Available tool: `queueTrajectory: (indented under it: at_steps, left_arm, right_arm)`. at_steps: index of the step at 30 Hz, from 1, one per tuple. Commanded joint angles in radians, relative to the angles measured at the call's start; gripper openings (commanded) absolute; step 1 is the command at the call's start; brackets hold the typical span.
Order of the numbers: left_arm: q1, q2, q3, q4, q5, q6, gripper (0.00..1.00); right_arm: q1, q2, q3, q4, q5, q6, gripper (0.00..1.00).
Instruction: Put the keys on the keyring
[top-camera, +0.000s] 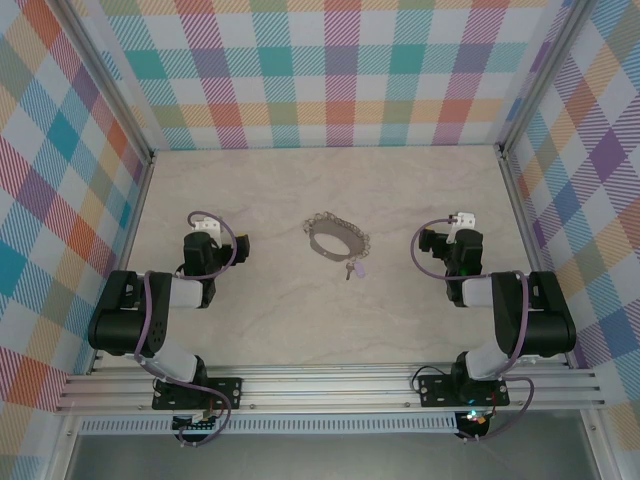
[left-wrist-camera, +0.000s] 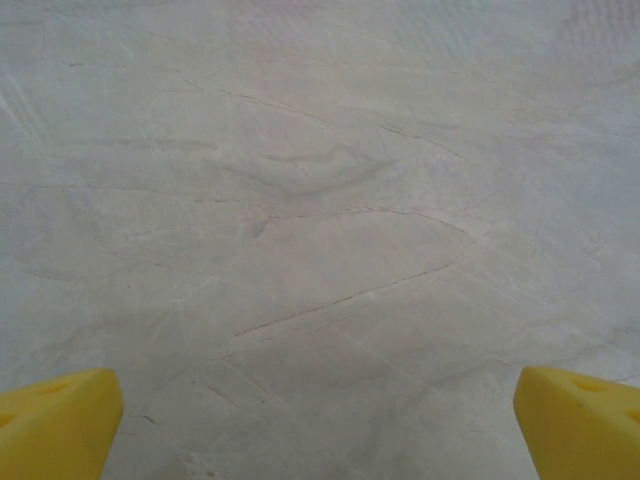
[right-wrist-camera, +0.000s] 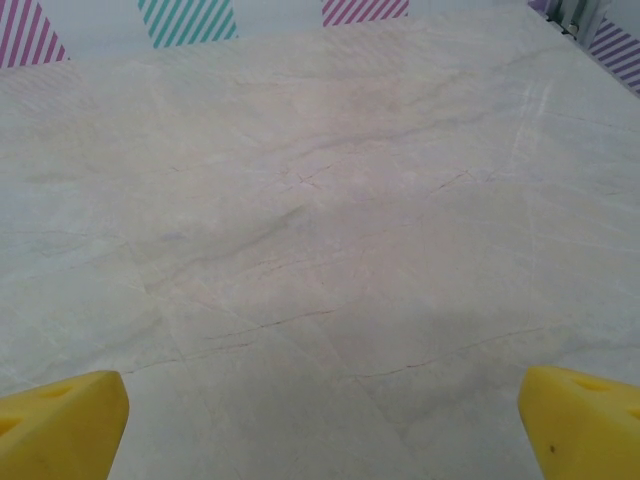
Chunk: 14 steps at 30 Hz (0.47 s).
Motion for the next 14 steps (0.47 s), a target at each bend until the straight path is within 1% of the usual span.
queueTrajectory:
  at_steps: [1,6,12,13,14]
  left_arm:
    - [0.012,0.005,0.018,0.005,0.019,-0.008,1.00]
    - [-0.003,0.004,0.018,0.004,-0.016,-0.008,1.00]
    - [-0.002,0.001,0.013,0.009,-0.018,-0.006,1.00]
    - [-0.007,-0.004,0.007,0.016,-0.036,-0.005,1.00]
    - [-0.022,-0.005,0.007,0.016,-0.085,-0.007,1.00]
  right_arm:
    - [0.003,-0.004,-0.009,0.053,0.009,-0.011,1.00]
    - [0.003,-0.002,-0.005,0.048,0.001,-0.014,1.00]
    - [0.003,0.003,0.008,0.027,-0.033,-0.022,1.00]
    - [0.003,0.001,0.005,0.033,-0.035,-0.026,1.00]
    - [0.002,-0.003,0.001,0.037,-0.039,-0.028,1.00]
